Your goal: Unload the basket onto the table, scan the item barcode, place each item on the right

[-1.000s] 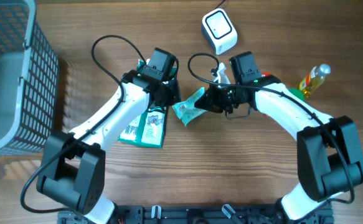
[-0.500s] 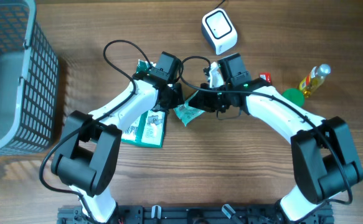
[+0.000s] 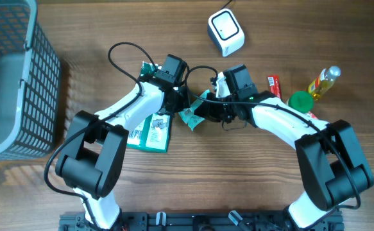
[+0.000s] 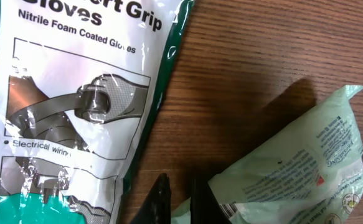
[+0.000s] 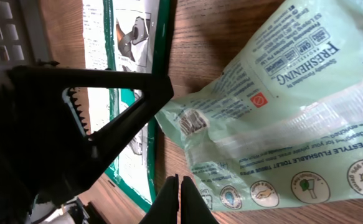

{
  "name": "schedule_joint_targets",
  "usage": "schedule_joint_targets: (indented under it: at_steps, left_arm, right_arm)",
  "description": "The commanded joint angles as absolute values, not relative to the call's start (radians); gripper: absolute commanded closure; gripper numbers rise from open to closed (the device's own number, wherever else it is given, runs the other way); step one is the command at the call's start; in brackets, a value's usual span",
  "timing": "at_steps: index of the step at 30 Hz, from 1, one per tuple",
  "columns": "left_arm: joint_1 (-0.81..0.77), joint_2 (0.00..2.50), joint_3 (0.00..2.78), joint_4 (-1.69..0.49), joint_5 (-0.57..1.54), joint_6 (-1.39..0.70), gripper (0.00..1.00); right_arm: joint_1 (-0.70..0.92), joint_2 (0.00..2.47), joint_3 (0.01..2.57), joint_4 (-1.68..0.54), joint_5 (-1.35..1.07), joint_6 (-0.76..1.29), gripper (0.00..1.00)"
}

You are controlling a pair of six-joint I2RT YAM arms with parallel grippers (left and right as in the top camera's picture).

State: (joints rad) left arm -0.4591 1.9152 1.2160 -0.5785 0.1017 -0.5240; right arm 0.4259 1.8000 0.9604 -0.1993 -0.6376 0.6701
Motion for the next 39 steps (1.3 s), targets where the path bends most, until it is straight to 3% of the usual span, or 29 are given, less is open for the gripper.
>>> schedule_joint_targets:
  at_steps: [1, 17, 25, 33, 39]
  left_arm:
    - [-0.460, 1.931, 1.209, -0.575, 0.104, -0.537, 0.96]
    - [-0.460, 1.931, 1.209, -0.557, 0.092, -0.536, 0.96]
    - [-0.460, 1.932, 1.209, -0.558, 0.092, -0.537, 0.96]
    - [-0.480, 2.052, 1.209, -0.528, 0.092, -0.540, 0.96]
    - [-0.408, 2.009, 1.257, -0.550, 0.093, -0.540, 0.96]
  right_arm:
    - [0.429, 1.779, 0.953, -0.194, -0.624, 0.680, 0.96]
    - [0.429, 1.782, 0.951, -0.179, -0.625, 0.678, 0.96]
    - [0.429, 1.901, 0.935, -0.132, -0.625, 0.684, 0.96]
    - [0.429, 1.960, 0.930, -0.202, -0.530, 0.701, 0.96]
    - [0.429, 1.960, 0.910, -0.202, -0.505, 0.709, 0.96]
